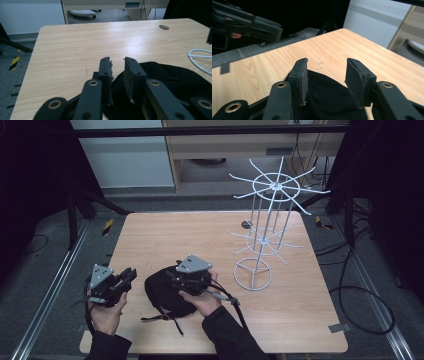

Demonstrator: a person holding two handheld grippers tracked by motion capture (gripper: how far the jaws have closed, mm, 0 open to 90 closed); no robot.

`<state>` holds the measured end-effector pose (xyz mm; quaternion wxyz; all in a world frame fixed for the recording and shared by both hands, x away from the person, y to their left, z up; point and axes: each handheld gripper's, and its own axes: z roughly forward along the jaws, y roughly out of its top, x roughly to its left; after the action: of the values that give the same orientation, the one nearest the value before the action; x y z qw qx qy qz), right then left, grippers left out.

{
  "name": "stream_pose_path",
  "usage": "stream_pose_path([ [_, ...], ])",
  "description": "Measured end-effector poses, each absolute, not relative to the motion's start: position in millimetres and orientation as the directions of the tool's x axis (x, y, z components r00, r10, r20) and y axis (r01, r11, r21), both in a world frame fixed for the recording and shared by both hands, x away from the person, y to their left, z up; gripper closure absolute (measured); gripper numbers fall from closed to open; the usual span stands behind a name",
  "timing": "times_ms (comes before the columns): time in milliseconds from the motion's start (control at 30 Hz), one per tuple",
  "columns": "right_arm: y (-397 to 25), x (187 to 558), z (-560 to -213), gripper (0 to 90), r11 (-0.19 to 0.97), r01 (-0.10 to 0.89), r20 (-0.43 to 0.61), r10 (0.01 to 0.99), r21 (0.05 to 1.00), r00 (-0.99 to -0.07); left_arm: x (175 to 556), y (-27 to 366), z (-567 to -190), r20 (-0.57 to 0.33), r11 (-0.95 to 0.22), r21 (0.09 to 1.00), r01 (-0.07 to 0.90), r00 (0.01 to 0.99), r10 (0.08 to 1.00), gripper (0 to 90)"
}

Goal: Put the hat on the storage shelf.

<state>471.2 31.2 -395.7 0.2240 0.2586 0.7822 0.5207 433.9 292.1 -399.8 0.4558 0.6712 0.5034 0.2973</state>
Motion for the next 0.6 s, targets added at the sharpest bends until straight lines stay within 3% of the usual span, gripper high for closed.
stream_pose_path([
  [467, -64.7, 446.7, -400.9, 44.4, 0.331, 0.223, -0.072, 0.687, 0.917, -0.723, 444.1, 261.7, -401.4, -0.019, -0.207, 0.896, 0.393, 0.5, 0.866, 45.6],
  [600, -89.3, 437.9, -407.6, 43.9, 0.319, 0.239, -0.061, 0.706, 0.917, -0.706, 451.0, 253.1, -402.8, -0.014, -0.235, 0.884, 0.404, 0.525, 0.851, 41.2],
])
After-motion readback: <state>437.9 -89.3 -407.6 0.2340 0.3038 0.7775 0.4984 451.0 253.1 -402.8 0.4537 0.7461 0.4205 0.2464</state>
